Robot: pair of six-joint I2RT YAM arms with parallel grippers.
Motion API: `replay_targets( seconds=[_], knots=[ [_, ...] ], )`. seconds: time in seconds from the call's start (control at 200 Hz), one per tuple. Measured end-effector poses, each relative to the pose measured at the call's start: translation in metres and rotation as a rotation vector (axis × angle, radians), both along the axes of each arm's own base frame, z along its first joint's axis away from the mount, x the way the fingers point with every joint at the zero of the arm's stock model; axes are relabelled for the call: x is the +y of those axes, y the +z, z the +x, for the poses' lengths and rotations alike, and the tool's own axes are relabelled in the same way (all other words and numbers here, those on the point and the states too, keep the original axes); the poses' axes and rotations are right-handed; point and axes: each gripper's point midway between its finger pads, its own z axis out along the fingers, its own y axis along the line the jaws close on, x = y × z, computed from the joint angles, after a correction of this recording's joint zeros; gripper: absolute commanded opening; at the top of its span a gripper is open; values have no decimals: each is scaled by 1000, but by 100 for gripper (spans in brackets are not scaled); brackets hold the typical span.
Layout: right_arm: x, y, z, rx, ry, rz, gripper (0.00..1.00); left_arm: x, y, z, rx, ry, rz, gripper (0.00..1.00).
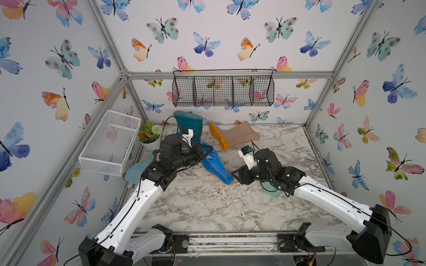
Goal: Wipe the rubber boots with a cloth
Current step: Pick up the rubber boot from the center of the board, then place the rubber boot at the center of the board.
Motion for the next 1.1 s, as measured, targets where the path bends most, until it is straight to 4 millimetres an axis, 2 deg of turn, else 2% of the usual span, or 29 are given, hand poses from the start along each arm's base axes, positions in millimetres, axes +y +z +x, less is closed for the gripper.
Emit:
replay_targets(
  seconds=[0.13, 0.235, 0.4, 0.611, 0.731, 0.971, 1.101],
  knots=[
    [21, 11, -14, -70, 68, 26, 64, 19, 2, 3, -16, 111, 31, 0],
    [32, 10, -11, -96, 83, 22, 67, 30, 0, 10, -18, 178, 53, 0],
    [64, 0, 17, -112, 77, -8, 69, 49, -16, 26, 36, 258, 98, 0],
    [127, 17, 62, -208, 119, -2, 72, 85, -36, 52, 98, 340, 114, 0],
    [155, 14, 80, -243, 148, -19, 71, 102, -50, 67, 138, 361, 116, 0],
    [201, 0, 115, -282, 184, -68, 64, 109, -54, 100, 129, 339, 116, 0],
    [217, -7, 133, -294, 177, -71, 61, 111, -51, 120, 117, 325, 129, 0]
  ],
)
